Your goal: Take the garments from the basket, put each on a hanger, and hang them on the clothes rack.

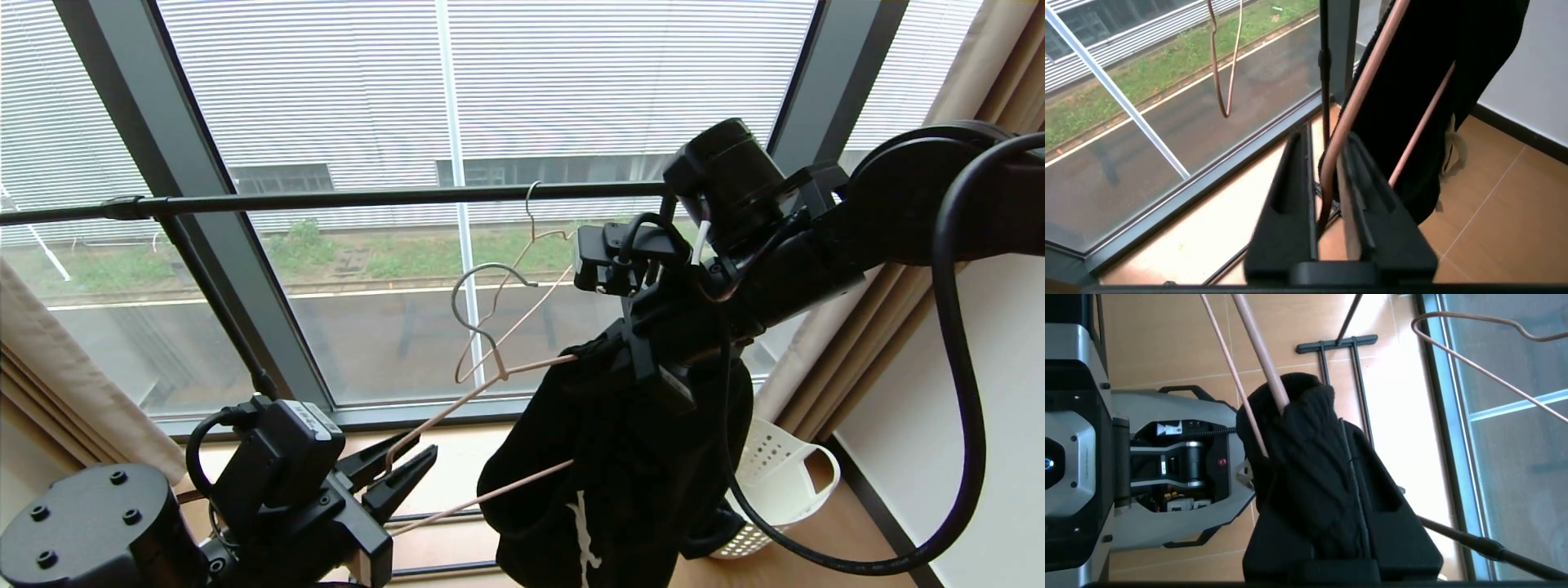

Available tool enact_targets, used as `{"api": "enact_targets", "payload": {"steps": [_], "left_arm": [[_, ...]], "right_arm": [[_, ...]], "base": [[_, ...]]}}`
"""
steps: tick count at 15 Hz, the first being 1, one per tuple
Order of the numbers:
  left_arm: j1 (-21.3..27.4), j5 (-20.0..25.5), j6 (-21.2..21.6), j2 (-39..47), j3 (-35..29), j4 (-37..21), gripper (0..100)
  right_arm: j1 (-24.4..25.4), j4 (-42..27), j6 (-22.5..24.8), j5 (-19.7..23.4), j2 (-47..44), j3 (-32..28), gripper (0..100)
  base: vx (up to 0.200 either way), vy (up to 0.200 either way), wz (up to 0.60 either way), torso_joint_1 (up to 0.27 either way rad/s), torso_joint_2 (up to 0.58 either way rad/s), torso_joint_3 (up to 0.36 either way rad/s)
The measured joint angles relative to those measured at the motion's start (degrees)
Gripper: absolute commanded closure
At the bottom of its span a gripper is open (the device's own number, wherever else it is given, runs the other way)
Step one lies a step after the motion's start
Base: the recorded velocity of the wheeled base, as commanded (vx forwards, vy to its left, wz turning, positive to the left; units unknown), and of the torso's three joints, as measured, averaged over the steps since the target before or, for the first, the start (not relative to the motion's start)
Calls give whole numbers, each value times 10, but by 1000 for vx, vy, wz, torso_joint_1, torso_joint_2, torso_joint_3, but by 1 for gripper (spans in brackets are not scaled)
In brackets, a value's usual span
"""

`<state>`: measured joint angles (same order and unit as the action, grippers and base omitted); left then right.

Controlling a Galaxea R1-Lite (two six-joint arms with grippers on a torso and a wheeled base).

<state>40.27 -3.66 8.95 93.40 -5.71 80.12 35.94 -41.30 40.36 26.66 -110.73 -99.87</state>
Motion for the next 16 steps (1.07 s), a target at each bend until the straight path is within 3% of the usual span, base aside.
{"api": "enact_targets", "payload": {"steps": [6, 9, 12, 14, 16], "left_arm": [[-8, 17, -8, -10, -2, 1, 0], [-48, 101, -27, -39, -4, -1, 0], [-107, 152, -56, -58, -19, -5, 0], [-171, 209, -108, -60, -40, -28, 0], [-245, 297, -208, -53, -75, -66, 0]], "right_arm": [[-2, 2, 0, 0, 26, 41, 100], [-15, 3, 0, 1, 42, 57, 100], [-24, 7, 1, 2, 54, 72, 100], [-33, 24, 3, 5, 67, 99, 100], [-42, 62, 3, 12, 89, 139, 100]], "base": [[0, 0, 0, 0, 0, 0], [0, 0, 0, 0, 0, 0], [0, 0, 0, 0, 0, 0], [0, 0, 0, 0, 0, 0], [0, 0, 0, 0, 0, 0]]}}
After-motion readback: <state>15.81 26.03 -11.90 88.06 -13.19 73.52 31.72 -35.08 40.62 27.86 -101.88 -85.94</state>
